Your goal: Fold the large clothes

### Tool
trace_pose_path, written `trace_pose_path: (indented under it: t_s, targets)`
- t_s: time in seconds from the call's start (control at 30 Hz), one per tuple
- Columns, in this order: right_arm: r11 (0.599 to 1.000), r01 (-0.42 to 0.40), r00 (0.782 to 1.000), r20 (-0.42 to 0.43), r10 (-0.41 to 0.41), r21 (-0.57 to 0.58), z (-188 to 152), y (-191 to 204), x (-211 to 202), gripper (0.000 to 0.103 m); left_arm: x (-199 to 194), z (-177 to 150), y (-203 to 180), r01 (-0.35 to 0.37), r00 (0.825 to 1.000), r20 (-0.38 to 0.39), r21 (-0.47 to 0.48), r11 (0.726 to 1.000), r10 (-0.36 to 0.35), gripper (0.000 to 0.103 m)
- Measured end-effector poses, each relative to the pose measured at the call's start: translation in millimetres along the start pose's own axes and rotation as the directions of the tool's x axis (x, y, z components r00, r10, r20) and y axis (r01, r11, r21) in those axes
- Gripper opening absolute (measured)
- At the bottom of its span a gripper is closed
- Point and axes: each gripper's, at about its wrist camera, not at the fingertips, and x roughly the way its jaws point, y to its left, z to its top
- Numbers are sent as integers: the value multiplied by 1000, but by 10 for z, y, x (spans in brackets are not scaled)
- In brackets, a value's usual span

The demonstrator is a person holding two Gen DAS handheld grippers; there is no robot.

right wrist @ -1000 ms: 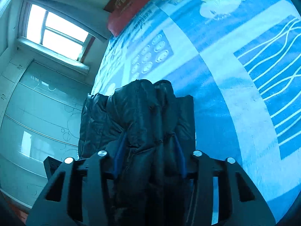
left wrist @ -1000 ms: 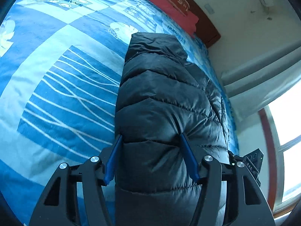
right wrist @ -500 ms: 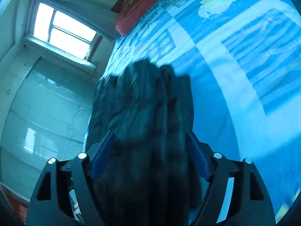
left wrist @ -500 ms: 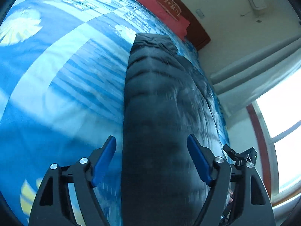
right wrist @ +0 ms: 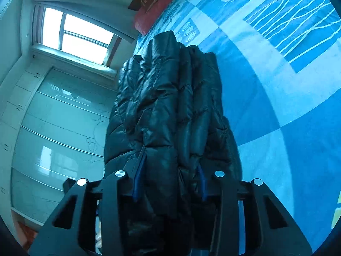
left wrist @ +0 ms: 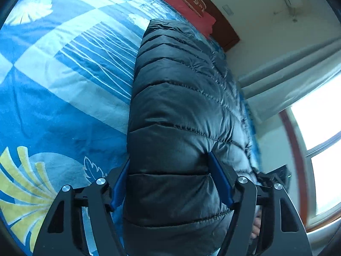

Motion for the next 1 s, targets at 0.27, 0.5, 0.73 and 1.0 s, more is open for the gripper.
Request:
trace_pose_path:
  t_s: [0.27, 0.5, 0.73, 1.0]
  targets:
    - [999, -32, 999, 1, 32, 30, -87, -113, 50, 38, -2, -32, 110, -8, 1000, 3, 24, 1000, 8, 66]
    - [997, -58, 998, 18, 57, 47, -96, -149, 76, 41, 0, -40, 94, -23, 1000, 12, 43, 999, 22, 66]
    - [997, -61, 997, 40, 59, 52, -127, -218, -25, 51, -15, -46, 97, -28, 1000, 11, 42, 999, 28, 69]
    - [996, -53, 997, 58, 49, 65, -185, -227, -170, 56, -64, -61, 50, -65, 998, 14, 50, 997, 64, 69]
